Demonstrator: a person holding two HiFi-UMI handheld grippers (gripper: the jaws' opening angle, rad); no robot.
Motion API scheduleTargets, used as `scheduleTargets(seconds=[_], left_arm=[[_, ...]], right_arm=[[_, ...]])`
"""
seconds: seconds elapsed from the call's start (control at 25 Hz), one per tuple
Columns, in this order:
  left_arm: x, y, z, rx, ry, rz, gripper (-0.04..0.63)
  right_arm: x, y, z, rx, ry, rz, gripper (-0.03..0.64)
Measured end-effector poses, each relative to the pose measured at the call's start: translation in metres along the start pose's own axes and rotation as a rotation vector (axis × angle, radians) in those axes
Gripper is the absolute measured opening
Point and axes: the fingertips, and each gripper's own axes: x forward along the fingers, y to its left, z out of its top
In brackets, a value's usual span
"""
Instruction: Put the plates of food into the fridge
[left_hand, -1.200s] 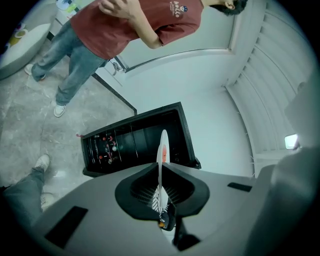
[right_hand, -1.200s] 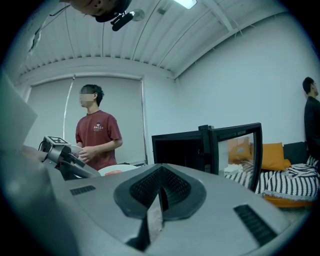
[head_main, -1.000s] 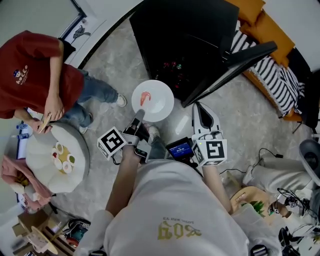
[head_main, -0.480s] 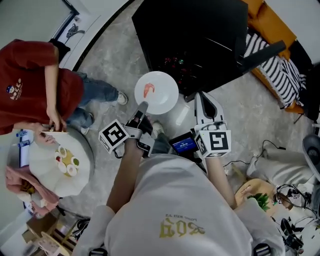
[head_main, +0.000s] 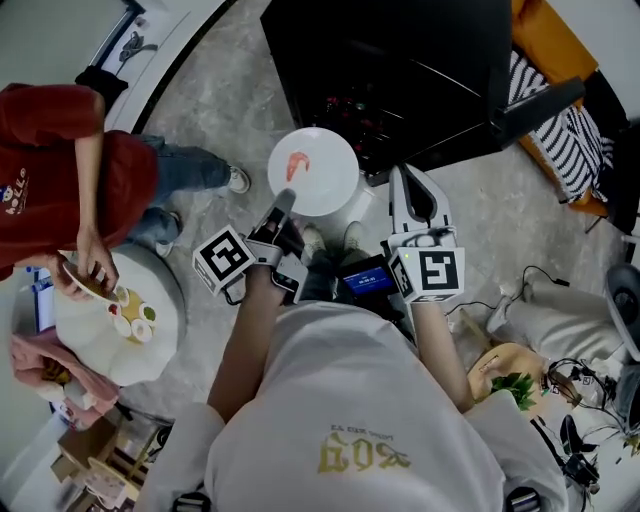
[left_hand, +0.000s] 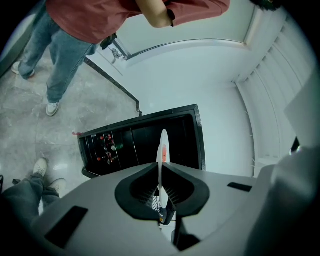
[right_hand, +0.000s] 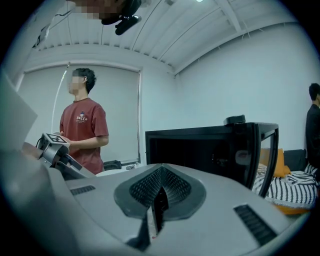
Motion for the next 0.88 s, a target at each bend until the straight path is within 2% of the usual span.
scheduleTargets(seconds=[0.52,0.88], left_arm=[[0.035,0.016,0.005,-0.031,-0.039,0.048,0.015],[0.038,0.033,0.002,-0.046,-0.051,0.044,0.015]], right_arm=[[0.025,-0.02,-0.024,0.012,0.044,0.067,0.009],[0.034,-0.013,-0.048,0.009,0.066,0.103,0.009]])
